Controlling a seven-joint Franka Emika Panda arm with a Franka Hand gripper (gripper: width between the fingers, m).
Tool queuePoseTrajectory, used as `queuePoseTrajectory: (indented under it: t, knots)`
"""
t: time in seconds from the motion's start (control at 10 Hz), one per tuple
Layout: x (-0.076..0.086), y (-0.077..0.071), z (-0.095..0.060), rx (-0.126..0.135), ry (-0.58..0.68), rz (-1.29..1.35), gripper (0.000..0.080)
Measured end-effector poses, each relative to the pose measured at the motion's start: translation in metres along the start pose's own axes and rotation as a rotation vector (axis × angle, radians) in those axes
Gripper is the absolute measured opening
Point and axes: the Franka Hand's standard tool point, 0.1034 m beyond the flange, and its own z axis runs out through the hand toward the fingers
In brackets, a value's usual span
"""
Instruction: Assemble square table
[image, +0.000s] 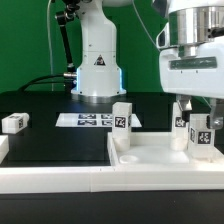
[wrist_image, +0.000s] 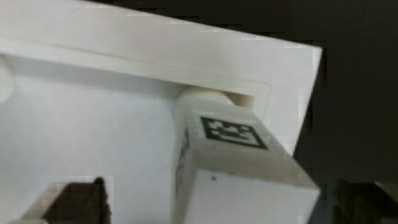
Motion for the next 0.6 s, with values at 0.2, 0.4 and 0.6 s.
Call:
queuePoseTrajectory:
  t: [0.2,0.4,0.6]
  knots:
    - [-0.0007,0.0001,0.0003,-0.001,0.001,-0.14,0.0644]
    - [-0.0004,0.0001,0.0003,-0.001,0.002,-0.284,0.0649]
    - [-0.0039,-0.0004,0.0004,-0.011,0.008,-0.453,0.0649]
